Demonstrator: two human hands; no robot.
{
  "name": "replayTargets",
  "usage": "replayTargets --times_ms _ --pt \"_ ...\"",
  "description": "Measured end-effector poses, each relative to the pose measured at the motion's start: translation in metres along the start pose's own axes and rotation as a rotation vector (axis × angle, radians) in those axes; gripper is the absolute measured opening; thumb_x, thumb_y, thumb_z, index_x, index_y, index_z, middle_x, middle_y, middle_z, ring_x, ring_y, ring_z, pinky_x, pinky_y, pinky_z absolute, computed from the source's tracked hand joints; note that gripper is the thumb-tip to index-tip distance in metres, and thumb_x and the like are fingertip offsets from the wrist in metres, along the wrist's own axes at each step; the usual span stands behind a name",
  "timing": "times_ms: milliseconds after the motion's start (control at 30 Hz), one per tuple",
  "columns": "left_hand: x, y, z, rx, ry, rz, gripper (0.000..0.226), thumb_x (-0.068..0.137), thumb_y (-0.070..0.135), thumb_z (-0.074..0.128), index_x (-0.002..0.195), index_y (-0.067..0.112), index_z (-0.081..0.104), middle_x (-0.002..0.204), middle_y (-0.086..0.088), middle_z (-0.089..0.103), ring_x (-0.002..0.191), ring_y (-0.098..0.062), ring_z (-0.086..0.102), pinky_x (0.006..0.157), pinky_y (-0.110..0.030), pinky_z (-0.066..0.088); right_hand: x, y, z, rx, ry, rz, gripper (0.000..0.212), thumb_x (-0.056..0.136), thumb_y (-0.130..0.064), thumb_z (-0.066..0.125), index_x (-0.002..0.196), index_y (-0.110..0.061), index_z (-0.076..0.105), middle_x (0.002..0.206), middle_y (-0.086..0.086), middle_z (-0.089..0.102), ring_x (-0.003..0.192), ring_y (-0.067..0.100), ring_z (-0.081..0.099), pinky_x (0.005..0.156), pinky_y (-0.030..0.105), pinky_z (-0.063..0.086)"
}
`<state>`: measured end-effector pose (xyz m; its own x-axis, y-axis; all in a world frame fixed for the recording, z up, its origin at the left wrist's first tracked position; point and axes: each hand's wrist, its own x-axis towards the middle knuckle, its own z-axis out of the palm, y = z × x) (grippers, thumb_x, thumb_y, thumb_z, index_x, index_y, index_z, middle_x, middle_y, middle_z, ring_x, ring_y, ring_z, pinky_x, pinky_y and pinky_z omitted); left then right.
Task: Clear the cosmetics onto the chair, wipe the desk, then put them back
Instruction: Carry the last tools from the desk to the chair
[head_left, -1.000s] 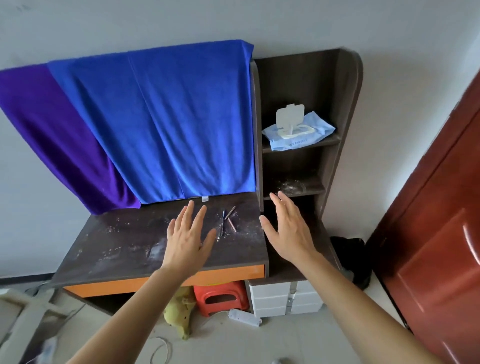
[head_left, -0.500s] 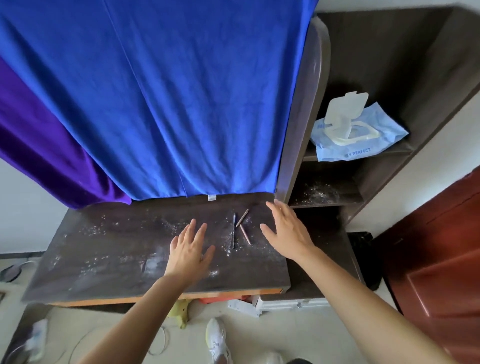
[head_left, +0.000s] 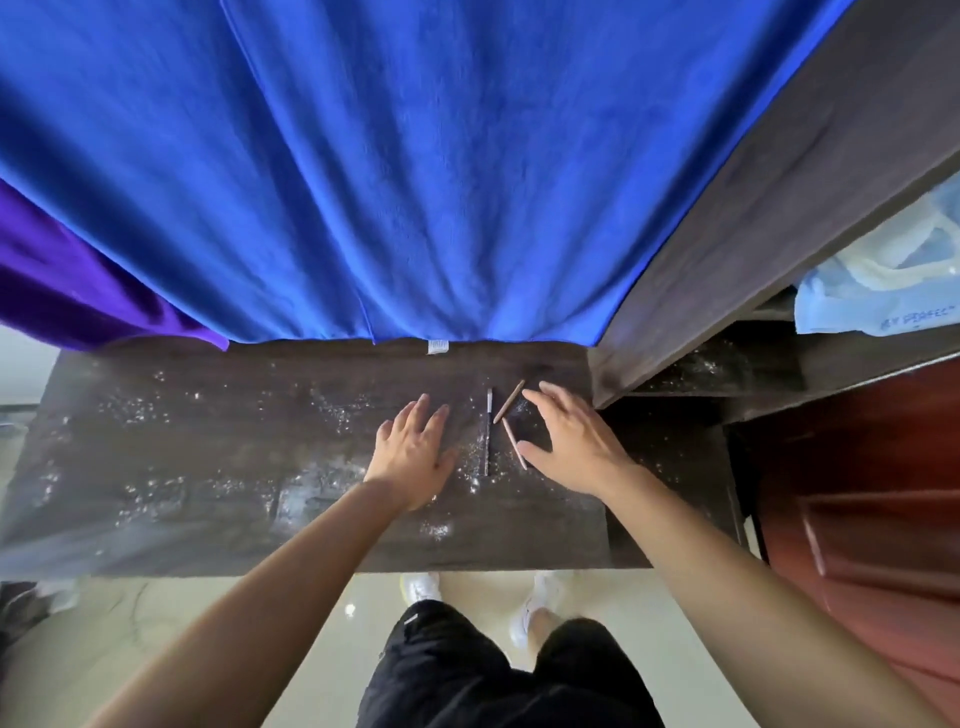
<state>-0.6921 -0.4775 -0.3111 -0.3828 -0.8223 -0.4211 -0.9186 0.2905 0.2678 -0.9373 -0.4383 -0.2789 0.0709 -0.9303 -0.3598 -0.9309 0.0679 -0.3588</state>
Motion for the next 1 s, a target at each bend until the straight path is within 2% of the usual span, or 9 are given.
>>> replayTargets --times_ms 100,267,367,433,533,600,700,867,1000 --pt "0.005 -0.001 0.015 -0.061 -0.049 -0.115 0.069 0.097 0.054 0.044 0.156 0.024 0.024 0.166 -0.001 0.012 0.151 -0.022 0.012 0.120 -0.044 0.016 0.030 0.006 0.009 -0.074 -0.074 -0.102 0.079 0.089 -0.055 0.061 0.155 -0.025 0.029 0.162 0.003 0.024 0.150 0.025 0.021 0.118 0.045 0.028" --pt "0.005 -0.004 0.034 0.011 -0.040 -0.115 0.078 0.090 0.054 0.055 0.156 0.027 0.024 0.167 0.001 0.006 0.151 -0.022 0.009 0.121 -0.043 0.011 0.060 0.018 0.028 -0.156 -0.215 -0.168 0.094 0.083 -0.062 0.065 0.158 -0.027 0.020 0.167 0.003 0.010 0.154 0.026 0.004 0.121 0.051 0.016" --pt "0.006 -0.002 0.033 0.023 -0.023 -0.115 0.078 0.090 0.054 0.057 0.156 0.027 0.025 0.167 0.001 0.007 0.151 -0.023 0.010 0.121 -0.042 0.011 0.056 0.023 0.031 -0.196 -0.150 -0.171 0.082 0.083 -0.058 0.068 0.150 -0.022 0.038 0.153 0.007 0.031 0.144 0.030 0.027 0.115 0.045 0.028" --pt "0.006 0.002 0.033 0.019 -0.026 -0.135 0.078 0.090 0.054 0.057 0.156 0.027 0.025 0.167 0.001 0.008 0.151 -0.022 0.010 0.121 -0.042 0.011 0.048 0.028 0.031 -0.219 -0.052 -0.164 0.059 0.086 -0.053 0.067 0.135 -0.023 0.053 0.132 0.003 0.046 0.126 0.026 0.043 0.103 0.041 0.039" --pt "0.006 0.009 0.033 -0.012 -0.008 -0.181 0.073 0.091 0.052 0.057 0.154 0.026 0.031 0.166 0.001 0.014 0.150 -0.023 0.014 0.119 -0.043 0.015 0.032 0.035 0.033 -0.174 -0.009 -0.075 0.031 0.094 -0.043 0.059 0.117 -0.022 0.062 0.116 0.002 0.054 0.112 0.024 0.052 0.091 0.040 0.045" --pt "0.007 0.015 0.033 -0.029 0.060 -0.200 0.064 0.091 0.051 0.057 0.147 0.022 0.044 0.161 -0.004 0.029 0.146 -0.027 0.025 0.116 -0.045 0.021 0.023 0.040 0.034 -0.077 -0.037 0.009 0.027 0.097 -0.039 0.057 0.114 -0.020 0.064 0.113 0.002 0.057 0.108 0.023 0.055 0.082 0.036 0.048" --pt "0.013 0.029 0.034 -0.004 0.158 -0.217 0.053 0.090 0.054 0.057 0.130 0.020 0.061 0.135 -0.010 0.055 0.125 -0.032 0.045 0.103 -0.045 0.034 0.013 0.044 0.034 0.056 -0.073 0.122 0.026 0.096 -0.038 0.059 0.111 -0.018 0.065 0.108 0.002 0.061 0.100 0.023 0.060 0.071 0.030 0.042" --pt "0.027 0.062 0.039 -0.071 0.163 -0.244 0.046 0.083 0.058 0.063 0.115 0.025 0.068 0.114 -0.005 0.063 0.113 -0.029 0.052 0.095 -0.040 0.039 -0.001 0.051 0.038 0.129 -0.063 0.183 0.023 0.093 -0.028 0.062 0.107 -0.012 0.068 0.101 0.007 0.064 0.091 0.025 0.064 0.072 0.031 0.046" --pt "0.039 0.076 0.039 -0.331 0.153 -0.387 0.021 0.082 0.039 0.067 0.098 0.026 0.074 0.099 0.000 0.073 0.105 -0.027 0.060 0.088 -0.035 0.050 -0.009 0.054 0.042 0.206 -0.005 0.205 0.022 0.092 -0.022 0.064 0.107 -0.009 0.072 0.097 0.008 0.073 0.087 0.024 0.068 0.075 0.031 0.051"
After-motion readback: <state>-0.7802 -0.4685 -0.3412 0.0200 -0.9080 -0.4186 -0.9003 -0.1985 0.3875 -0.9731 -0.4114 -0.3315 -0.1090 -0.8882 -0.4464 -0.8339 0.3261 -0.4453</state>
